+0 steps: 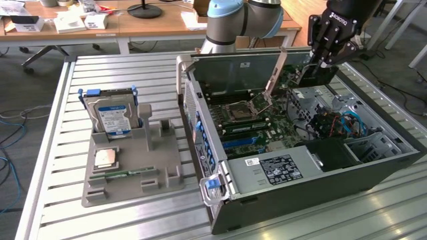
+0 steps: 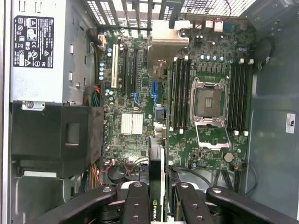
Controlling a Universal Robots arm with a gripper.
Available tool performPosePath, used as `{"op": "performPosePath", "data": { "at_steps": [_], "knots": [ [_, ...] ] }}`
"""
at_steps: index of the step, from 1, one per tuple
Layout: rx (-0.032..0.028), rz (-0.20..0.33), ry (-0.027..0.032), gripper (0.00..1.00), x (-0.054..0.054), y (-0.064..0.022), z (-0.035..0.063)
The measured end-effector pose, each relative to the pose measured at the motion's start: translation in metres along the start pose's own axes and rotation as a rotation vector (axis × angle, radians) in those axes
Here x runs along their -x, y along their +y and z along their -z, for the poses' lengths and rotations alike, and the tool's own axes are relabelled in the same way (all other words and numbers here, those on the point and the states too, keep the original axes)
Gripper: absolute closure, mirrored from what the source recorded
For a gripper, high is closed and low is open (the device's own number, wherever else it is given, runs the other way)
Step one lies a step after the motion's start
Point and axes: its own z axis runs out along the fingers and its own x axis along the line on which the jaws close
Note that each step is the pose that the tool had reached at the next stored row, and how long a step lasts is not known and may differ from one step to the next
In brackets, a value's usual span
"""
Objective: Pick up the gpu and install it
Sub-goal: 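Insert the gpu into the slot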
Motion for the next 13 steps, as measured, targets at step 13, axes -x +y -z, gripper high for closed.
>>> {"op": "performPosePath", "data": {
  "at_steps": [13],
  "knots": [
    [0.0001,0.0,0.0003,0.74,0.007,0.0246,-0.0023]
  ]
}}
